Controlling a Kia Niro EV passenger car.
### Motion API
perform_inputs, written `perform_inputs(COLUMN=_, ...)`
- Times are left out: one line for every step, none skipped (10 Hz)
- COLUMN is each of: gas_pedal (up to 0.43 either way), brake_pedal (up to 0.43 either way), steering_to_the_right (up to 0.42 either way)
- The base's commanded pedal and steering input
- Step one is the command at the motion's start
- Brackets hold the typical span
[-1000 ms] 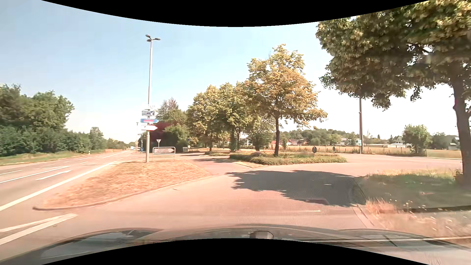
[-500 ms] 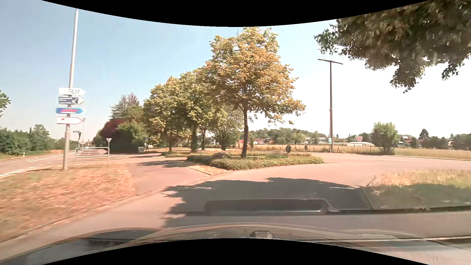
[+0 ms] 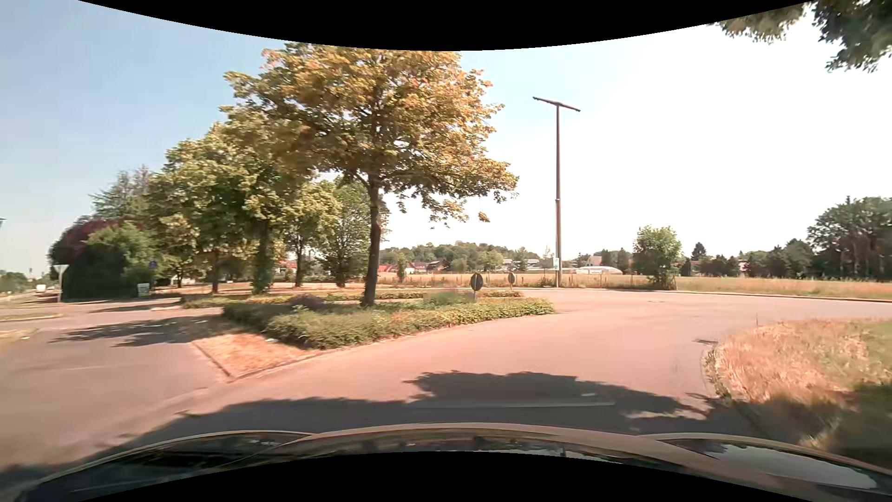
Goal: Follow the waypoints while adhering to traffic rules and regulations
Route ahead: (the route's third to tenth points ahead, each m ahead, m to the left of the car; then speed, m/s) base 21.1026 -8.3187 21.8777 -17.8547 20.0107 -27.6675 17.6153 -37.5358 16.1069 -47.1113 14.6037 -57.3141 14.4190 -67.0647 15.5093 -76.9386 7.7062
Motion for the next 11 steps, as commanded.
perform_inputs(gas_pedal=0.059, brake_pedal=0.0, steering_to_the_right=0.222)
perform_inputs(gas_pedal=0.059, brake_pedal=0.0, steering_to_the_right=0.222)
perform_inputs(gas_pedal=0.059, brake_pedal=0.0, steering_to_the_right=0.223)
perform_inputs(gas_pedal=0.059, brake_pedal=0.0, steering_to_the_right=0.224)
perform_inputs(gas_pedal=0.059, brake_pedal=0.0, steering_to_the_right=0.225)
perform_inputs(gas_pedal=0.059, brake_pedal=0.0, steering_to_the_right=0.227)
perform_inputs(gas_pedal=0.059, brake_pedal=0.0, steering_to_the_right=0.231)
perform_inputs(gas_pedal=0.059, brake_pedal=0.0, steering_to_the_right=0.236)
perform_inputs(gas_pedal=0.059, brake_pedal=0.0, steering_to_the_right=0.237)
perform_inputs(gas_pedal=0.059, brake_pedal=0.0, steering_to_the_right=0.237)
perform_inputs(gas_pedal=0.059, brake_pedal=0.0, steering_to_the_right=0.237)
